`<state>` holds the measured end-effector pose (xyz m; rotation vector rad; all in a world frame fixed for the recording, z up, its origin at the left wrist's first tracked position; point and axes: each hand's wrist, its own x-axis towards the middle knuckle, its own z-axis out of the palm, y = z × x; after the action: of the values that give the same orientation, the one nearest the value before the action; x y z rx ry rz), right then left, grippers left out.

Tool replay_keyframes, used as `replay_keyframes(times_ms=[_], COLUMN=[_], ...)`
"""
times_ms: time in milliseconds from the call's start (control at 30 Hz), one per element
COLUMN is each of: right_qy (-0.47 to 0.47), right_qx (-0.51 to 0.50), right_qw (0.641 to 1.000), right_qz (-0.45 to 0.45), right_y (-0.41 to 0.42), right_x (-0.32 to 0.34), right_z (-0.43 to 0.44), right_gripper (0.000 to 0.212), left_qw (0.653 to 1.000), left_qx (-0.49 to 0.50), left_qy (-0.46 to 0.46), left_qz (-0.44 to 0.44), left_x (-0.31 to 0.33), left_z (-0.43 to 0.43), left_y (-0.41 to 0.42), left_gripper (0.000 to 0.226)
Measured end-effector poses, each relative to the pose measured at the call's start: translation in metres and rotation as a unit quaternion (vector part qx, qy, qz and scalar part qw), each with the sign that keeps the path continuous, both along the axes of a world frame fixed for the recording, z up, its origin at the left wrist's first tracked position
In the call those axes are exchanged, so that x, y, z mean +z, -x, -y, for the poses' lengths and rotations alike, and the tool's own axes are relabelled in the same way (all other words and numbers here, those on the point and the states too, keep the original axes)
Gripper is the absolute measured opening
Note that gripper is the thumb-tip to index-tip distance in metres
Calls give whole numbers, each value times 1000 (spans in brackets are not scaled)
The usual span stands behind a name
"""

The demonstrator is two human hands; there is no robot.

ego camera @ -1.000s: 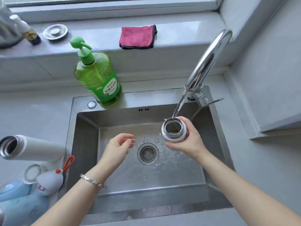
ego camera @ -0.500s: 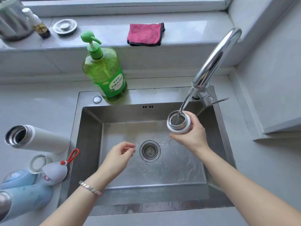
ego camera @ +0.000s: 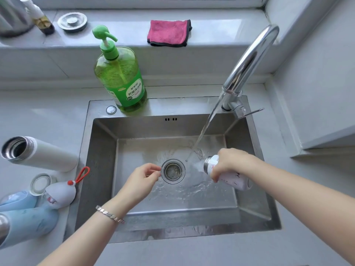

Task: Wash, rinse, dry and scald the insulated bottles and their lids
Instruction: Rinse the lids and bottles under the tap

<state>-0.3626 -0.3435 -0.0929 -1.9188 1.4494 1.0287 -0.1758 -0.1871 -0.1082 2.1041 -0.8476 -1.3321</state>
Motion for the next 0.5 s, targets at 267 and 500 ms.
replay_keyframes(times_ms=[267,500], right_qy=[17,92], right_qx=[74,-158], right_qw=[987,941], right_qz=[-141,285], right_y=[36,24], right_x=[15,-25], right_z=[2,-12], right_gripper=[39,56], left_qw=[1000,1000], left_qx=[-23,-9], left_qy=[-10,-13], left_qz=[-2,8], left_x=[-1,3], left_z=[5,-1], left_y=[5,-3], left_gripper=[22,23])
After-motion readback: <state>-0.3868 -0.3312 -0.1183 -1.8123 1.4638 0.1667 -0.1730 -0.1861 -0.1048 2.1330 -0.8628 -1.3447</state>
